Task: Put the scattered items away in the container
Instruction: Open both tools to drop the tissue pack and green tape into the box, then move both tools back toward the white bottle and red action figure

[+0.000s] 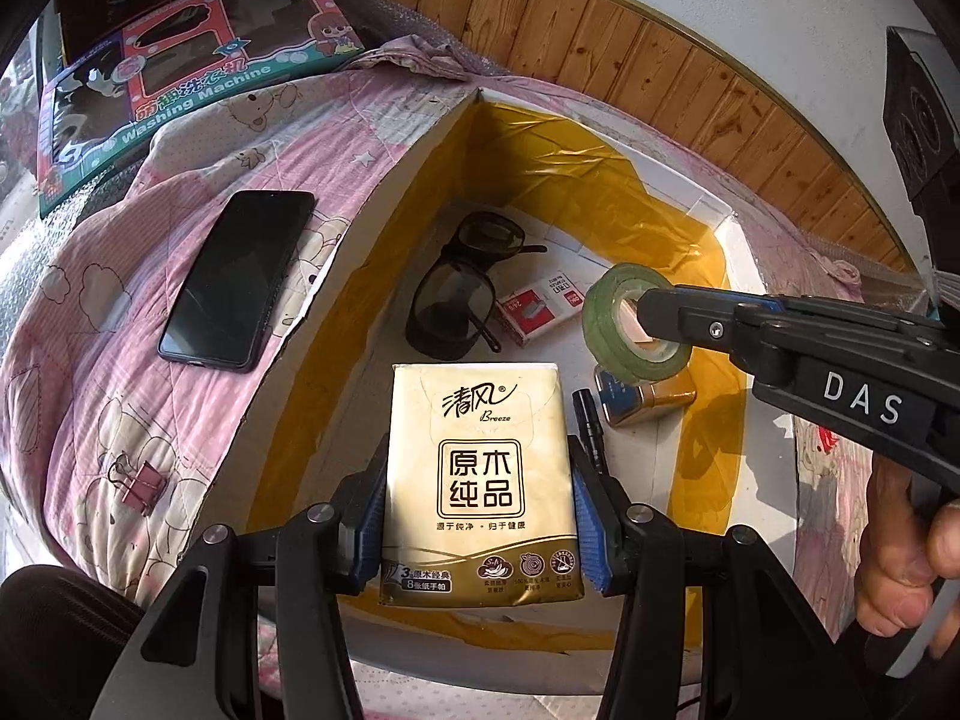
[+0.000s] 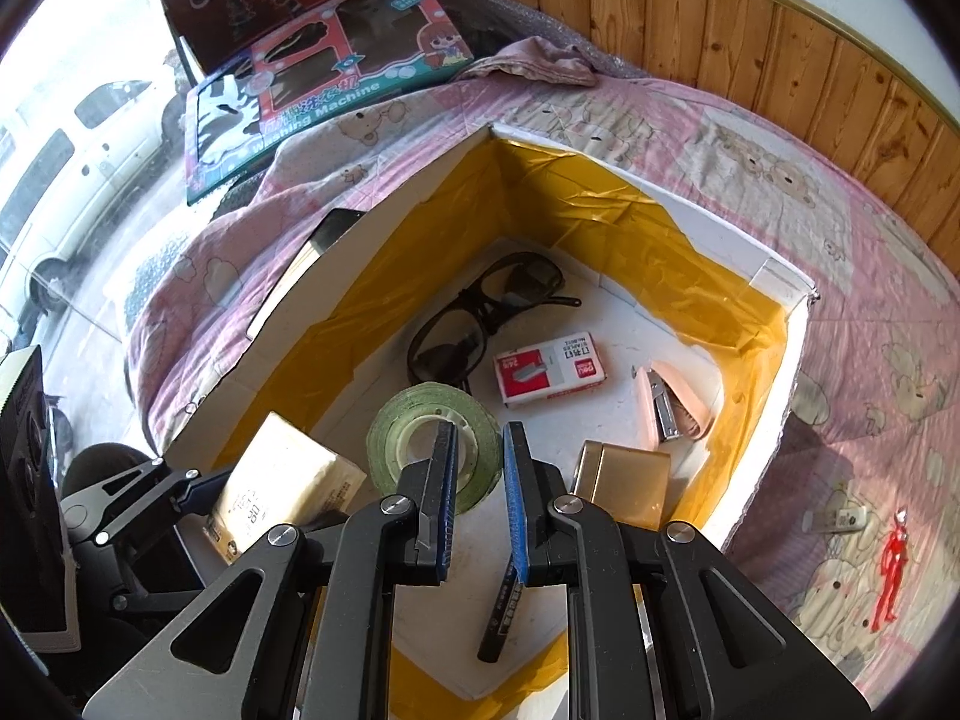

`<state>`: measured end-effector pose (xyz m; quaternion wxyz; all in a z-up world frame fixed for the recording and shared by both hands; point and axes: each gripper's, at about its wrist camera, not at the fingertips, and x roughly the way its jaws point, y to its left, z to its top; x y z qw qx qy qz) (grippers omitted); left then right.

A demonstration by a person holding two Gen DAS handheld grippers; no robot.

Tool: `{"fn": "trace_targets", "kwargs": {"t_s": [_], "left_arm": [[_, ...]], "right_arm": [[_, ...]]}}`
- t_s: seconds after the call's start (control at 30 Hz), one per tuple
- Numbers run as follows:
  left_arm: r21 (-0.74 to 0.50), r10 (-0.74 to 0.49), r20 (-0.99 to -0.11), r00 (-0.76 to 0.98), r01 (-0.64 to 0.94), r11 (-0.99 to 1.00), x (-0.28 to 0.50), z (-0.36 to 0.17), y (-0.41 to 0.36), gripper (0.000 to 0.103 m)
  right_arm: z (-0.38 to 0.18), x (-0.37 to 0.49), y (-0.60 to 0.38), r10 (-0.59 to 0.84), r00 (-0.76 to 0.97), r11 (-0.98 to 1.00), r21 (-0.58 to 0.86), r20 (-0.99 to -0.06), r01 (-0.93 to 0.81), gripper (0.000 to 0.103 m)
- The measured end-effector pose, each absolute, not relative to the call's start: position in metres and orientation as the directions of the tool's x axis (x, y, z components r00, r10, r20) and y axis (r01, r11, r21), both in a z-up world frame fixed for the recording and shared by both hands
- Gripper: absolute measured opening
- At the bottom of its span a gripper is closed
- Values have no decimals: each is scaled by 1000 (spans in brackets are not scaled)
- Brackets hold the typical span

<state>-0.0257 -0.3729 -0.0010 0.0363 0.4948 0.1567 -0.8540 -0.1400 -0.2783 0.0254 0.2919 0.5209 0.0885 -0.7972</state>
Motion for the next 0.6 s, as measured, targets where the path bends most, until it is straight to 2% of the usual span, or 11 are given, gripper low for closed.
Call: {"fn": "trace_targets", "kwargs": {"t_s": [0.1,0.13,0.17,0.3,0.6], "left_arm": [[-208,76,-864,-497,215,-954,-26,-2,-372,53],[-199,68,-866,-496,215,-956,-26,-3,-371,53],[-189,61,-869,-492,214,-958,-26,-3,-370,54],[-172,37,-867,-497,227,-959,-23,2,-370,59],[-230,32,-819,-572,277,-933,-8,34,-379,59]], "right_arm": [[23,-140,-278,-374,-279,-818,173,-884,549,21],[23,-140,-276,-378,-279,-820,179,-883,544,28],[24,-139,-273,-385,-284,-823,187,-878,537,30],[36,-131,-259,-426,-306,-822,223,-852,525,31],[65,-82,-209,-517,-375,-793,264,-769,550,31]]}}
